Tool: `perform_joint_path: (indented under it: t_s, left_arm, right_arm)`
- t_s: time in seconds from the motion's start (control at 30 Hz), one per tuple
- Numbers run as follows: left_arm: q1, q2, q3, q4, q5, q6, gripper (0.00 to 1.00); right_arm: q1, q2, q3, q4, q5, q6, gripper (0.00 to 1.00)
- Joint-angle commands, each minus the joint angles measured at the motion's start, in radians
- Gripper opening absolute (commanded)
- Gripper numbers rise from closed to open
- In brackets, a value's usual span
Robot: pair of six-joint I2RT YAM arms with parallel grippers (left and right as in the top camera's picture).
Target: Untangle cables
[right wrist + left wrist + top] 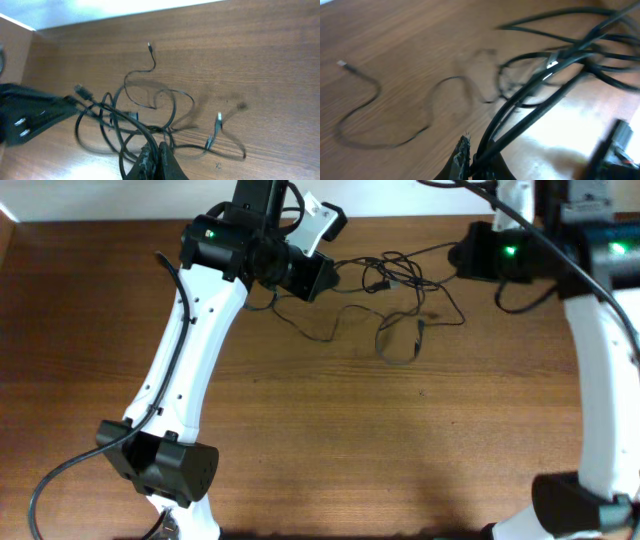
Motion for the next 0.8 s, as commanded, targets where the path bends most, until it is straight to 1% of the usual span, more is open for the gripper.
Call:
perform_joint_path:
  t_s: [0.0, 0.1, 0.33, 0.6, 0.7, 0.77]
  left_arm:
    - [0.032, -0.016, 0.005, -0.002, -0.229, -0.050, 0.00]
    - [0.060, -0.015, 0.004, -0.003, -0.306, -0.051, 0.00]
    - [0.157, -0.009, 0.003, -0.002, -0.314, -0.069, 0.00]
    - [0.254, 0.042, 0.003, -0.004, -0.334, -0.069, 0.00]
    - [0.280, 0.059, 0.003, -0.004, -0.335, -0.069, 0.00]
    - [0.296, 0.063, 0.003, -0.004, -0.365, -0.075, 0.00]
  right_arm:
    - [-0.035, -0.084, 0.023, -0.012, 0.049, -0.014, 0.04]
    - [-0.080, -0.155, 0.023, -0.019, 0.049, -0.014, 0.04]
    - [-0.243, -0.259, 0.023, -0.090, 0.049, -0.014, 0.04]
    - [-0.467, -0.274, 0.023, -0.201, 0.042, -0.014, 0.04]
    - [-0.529, -0.266, 0.023, -0.240, 0.042, -0.014, 0.04]
    - [-0.562, -0.258, 0.023, -0.268, 0.041, -0.014, 0.04]
